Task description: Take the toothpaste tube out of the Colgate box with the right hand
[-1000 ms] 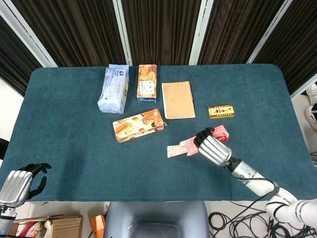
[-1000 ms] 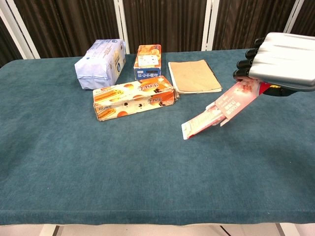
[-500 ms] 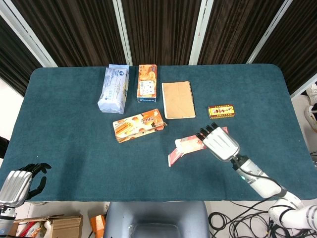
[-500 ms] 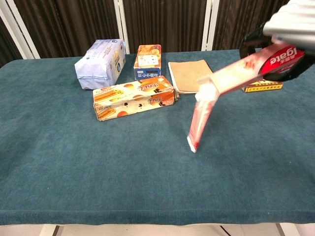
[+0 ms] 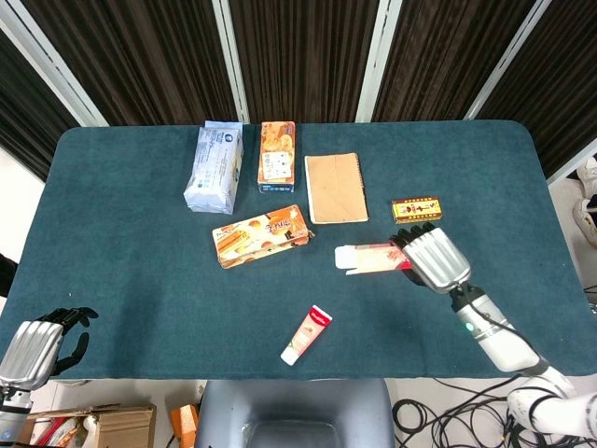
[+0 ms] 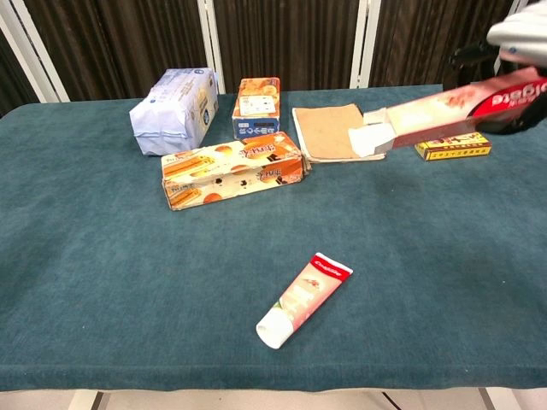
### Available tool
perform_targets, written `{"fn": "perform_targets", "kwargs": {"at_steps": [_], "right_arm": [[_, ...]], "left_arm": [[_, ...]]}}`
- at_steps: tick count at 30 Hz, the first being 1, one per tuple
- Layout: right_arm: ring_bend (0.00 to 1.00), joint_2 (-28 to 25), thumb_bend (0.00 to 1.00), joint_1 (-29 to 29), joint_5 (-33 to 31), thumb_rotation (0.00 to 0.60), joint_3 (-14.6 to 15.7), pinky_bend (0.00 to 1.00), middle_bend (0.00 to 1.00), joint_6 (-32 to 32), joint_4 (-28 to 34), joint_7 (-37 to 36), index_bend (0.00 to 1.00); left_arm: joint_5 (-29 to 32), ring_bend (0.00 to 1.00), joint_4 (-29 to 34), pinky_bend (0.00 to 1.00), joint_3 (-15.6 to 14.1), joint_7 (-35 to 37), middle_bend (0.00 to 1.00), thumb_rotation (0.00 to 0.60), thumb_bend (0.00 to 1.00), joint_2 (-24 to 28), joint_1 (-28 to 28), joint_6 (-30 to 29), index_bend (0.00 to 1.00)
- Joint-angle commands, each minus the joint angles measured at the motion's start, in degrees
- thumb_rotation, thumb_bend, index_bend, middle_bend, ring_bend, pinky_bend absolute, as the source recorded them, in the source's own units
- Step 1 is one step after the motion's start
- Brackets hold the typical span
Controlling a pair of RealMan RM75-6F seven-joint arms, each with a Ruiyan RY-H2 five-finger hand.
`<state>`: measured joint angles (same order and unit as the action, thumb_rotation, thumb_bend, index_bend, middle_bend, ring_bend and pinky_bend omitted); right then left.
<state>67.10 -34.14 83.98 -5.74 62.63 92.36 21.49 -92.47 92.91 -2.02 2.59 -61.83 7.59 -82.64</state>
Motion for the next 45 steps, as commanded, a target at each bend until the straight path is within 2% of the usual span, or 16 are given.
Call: {"fn": "perform_targets", "kwargs": {"at_steps": [1,7,12,16,19,23,26,29,32,36,38,41,45], "right_arm": [[0.43,7.95,0.31,0.95,4.58,0.600,3.17,0.49,0.44,1.24,-9.37,-12.29,0.46],[0.43,18.74,0.31,0.81,10.35,0.600,6.92,0.49,0.44,2.70,-26.17,-30.37,0.46],[0.36,22.85,0.31,0.80,12.22,0.600,8.70,0.49,0.42,2.84,-34.00,-33.10,0.40],[0.27,22.98,0.27,0.79,12.29,0.600,9.55,0.44,0.36,1.82,-34.90,-33.73,0.32],[0.20,22.03,0.26,0.79,12.33,0.600,9.94,0.37,0.31,1.44,-34.50,-33.34,0.27],[0.02,19.49,0.23,1.33,12.70,0.600,9.72,0.11,0.17,3.58,-32.43,-30.87,0.15],[0.00,16.65,0.18,2.79,12.76,0.600,9.00,0.03,0.07,7.67,-28.76,-29.93,0.06],[0.00,11.97,0.16,5.49,12.05,0.600,7.73,0.03,0.05,13.51,-21.15,-29.15,0.01],[0.00,8.30,0.16,9.85,11.11,0.600,6.61,0.04,0.05,20.89,-14.90,-24.83,0.00],[0.00,5.43,0.16,16.26,7.41,0.600,7.18,0.08,0.05,25.80,-8.33,-18.13,0.01],[0.00,5.23,0.16,18.99,4.94,0.600,7.49,0.09,0.05,26.85,-6.71,-15.72,0.01],[0.00,7.18,0.16,21.68,3.32,0.600,6.64,0.09,0.05,29.50,-8.54,-15.63,0.02],[0.00,8.36,0.16,22.39,2.70,0.600,5.89,0.10,0.05,30.26,-9.64,-16.81,0.04]], "left_arm": [[-0.04,0.43,-0.05,0.62,-0.02,0.01,0.50,0.600,0.51,-0.02,-0.01,-0.02,0.41],[0.04,0.43,-0.14,0.62,0.04,0.11,0.50,0.600,0.51,-0.02,0.03,0.01,0.41],[0.08,0.43,-0.25,0.62,0.05,0.59,0.50,0.600,0.51,0.10,-0.06,-0.16,0.41],[-0.08,0.43,-0.37,0.62,0.04,0.94,0.50,0.600,0.51,0.15,-0.18,-0.50,0.41],[-0.18,0.43,-0.44,0.62,-0.02,0.94,0.50,0.600,0.51,0.13,-0.11,-0.37,0.41],[-0.13,0.43,-0.37,0.62,-0.04,0.71,0.50,0.600,0.51,0.10,0.02,-0.07,0.41],[-0.03,0.43,-0.31,0.62,0.00,0.48,0.49,0.600,0.51,0.06,-0.01,-0.08,0.41],[0.24,0.43,-0.19,0.62,0.14,-0.42,0.50,0.600,0.51,-0.11,-0.19,-0.34,0.41],[0.40,0.43,-0.05,0.62,0.31,-1.49,0.50,0.600,0.51,-0.37,-0.29,-0.57,0.41],[0.70,0.43,0.14,0.62,0.48,-3.02,0.49,0.600,0.51,-0.76,-0.47,-0.80,0.41],[1.15,0.43,-0.03,0.62,0.97,-5.05,0.48,0.600,0.51,-1.40,-0.65,-1.35,0.41],[1.47,0.42,-0.17,0.61,1.42,-7.03,0.45,0.600,0.51,-2.33,-0.93,-2.11,0.41],[1.50,0.41,-0.09,0.61,1.42,-7.11,0.45,0.600,0.51,-2.46,-0.93,-2.07,0.41]]}}
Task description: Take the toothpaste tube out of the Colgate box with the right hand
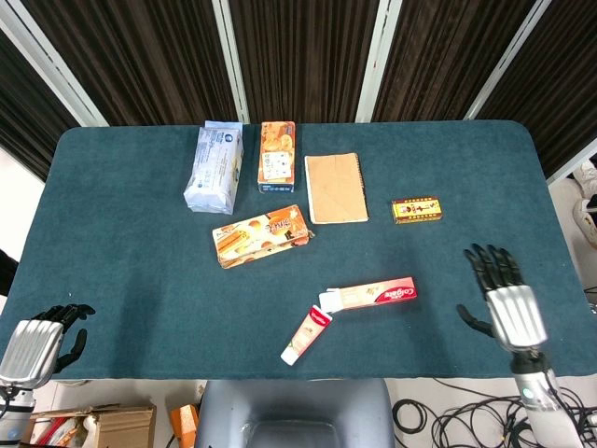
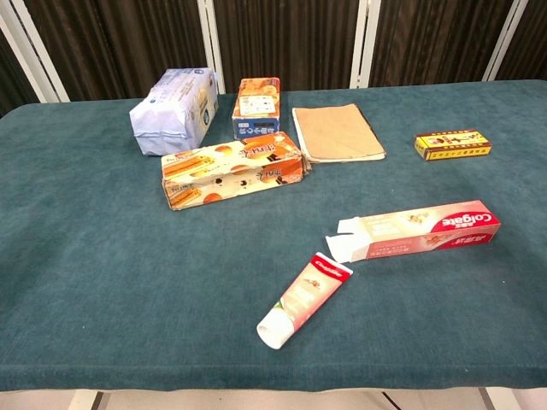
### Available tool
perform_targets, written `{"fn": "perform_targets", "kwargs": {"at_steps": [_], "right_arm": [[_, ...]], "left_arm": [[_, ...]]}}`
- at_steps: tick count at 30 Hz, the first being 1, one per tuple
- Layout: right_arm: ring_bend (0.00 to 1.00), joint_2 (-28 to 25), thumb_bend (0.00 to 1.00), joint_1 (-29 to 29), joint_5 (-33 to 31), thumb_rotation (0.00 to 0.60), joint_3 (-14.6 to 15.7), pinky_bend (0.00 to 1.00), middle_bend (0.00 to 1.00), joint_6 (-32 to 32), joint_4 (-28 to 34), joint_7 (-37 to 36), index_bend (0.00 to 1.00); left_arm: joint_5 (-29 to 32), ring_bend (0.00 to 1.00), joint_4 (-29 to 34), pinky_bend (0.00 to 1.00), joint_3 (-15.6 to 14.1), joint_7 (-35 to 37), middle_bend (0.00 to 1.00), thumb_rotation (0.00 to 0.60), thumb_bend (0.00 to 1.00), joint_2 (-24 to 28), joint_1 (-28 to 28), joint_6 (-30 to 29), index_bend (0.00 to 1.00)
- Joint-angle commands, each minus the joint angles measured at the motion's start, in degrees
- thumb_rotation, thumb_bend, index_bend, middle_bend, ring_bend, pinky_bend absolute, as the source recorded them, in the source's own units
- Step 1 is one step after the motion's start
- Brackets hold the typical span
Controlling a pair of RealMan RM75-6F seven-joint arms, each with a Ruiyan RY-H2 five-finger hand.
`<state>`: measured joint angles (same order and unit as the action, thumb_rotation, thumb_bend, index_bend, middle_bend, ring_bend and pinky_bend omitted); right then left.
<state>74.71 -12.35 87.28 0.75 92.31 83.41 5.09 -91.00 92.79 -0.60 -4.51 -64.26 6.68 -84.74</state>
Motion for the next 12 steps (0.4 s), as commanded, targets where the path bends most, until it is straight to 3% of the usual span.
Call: {"fn": "perform_targets", "kwargs": {"at_steps": [1,5,9,12], "right_arm": [[0.00,1.04,0.16,0.69,-0.77,0.600,-0.84,0.11,0.05,0.55,-0.88,-0.84,0.05],[0.00,-0.69,0.16,0.88,0.15,0.600,0.08,0.13,0.06,-1.94,0.69,-5.60,0.06],[0.00,-1.24,0.16,1.30,1.22,0.600,0.70,0.13,0.07,-3.00,1.07,-4.82,0.07],[0.00,-1.28,0.16,1.41,1.54,0.600,0.78,0.13,0.07,-3.78,1.24,-4.36,0.07]], "left_arm": [[0.01,0.41,0.09,0.61,-0.05,0.04,0.45,0.600,0.51,-0.03,-0.02,0.09,0.41],[-0.08,0.39,0.26,0.57,-0.14,0.25,0.42,0.600,0.51,-0.05,0.05,0.34,0.39],[-1.53,0.20,-0.16,0.32,-0.55,4.03,0.22,0.600,0.49,0.35,0.43,0.34,0.20],[-1.83,0.12,-0.71,0.27,-0.57,5.54,0.14,0.600,0.44,0.37,0.50,0.18,0.13]]}}
